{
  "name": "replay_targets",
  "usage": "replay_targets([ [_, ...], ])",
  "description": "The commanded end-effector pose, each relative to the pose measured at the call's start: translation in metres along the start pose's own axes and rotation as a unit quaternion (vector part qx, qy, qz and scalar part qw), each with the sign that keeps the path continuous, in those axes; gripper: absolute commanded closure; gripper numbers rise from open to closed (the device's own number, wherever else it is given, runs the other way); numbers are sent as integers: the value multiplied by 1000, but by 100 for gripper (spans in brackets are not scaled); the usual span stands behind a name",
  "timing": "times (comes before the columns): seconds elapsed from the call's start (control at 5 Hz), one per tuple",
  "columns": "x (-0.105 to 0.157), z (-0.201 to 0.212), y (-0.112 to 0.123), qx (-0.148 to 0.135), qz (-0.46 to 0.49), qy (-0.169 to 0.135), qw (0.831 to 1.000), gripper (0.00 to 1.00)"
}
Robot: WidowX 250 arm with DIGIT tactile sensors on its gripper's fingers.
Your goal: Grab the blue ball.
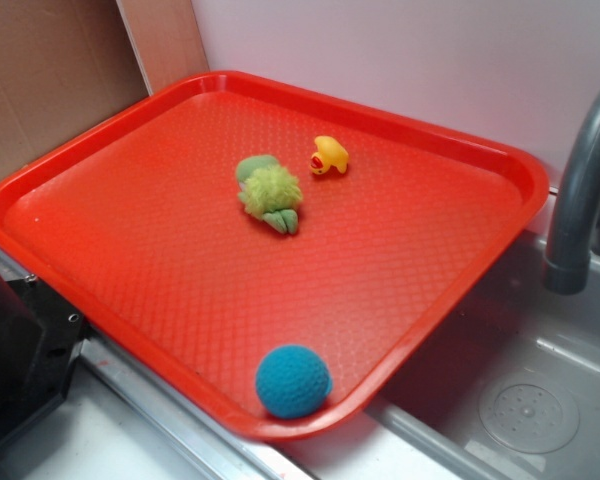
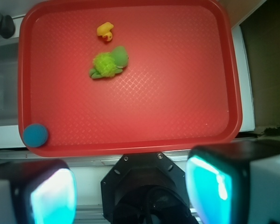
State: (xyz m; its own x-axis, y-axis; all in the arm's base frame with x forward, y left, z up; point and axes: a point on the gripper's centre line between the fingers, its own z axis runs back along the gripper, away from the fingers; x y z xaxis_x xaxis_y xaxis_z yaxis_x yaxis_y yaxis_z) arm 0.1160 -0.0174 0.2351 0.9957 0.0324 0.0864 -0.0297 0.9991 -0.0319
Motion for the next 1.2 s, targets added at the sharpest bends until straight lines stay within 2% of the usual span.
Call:
replay_targets([
  [0.0, 0, 0, 0, 0, 0, 0, 1000, 0],
  [0.2, 32, -55, -50, 66, -133, 49, 988, 0],
  [0.4, 34, -103, -106, 63, -256, 52, 963, 0],
  [0.6, 6, -121, -158, 11, -372, 22, 928, 0],
  [0.8, -7, -123, -162, -15, -484, 17, 875, 0],
  [1.0, -32, -129, -153, -81, -583, 5, 808, 0],
])
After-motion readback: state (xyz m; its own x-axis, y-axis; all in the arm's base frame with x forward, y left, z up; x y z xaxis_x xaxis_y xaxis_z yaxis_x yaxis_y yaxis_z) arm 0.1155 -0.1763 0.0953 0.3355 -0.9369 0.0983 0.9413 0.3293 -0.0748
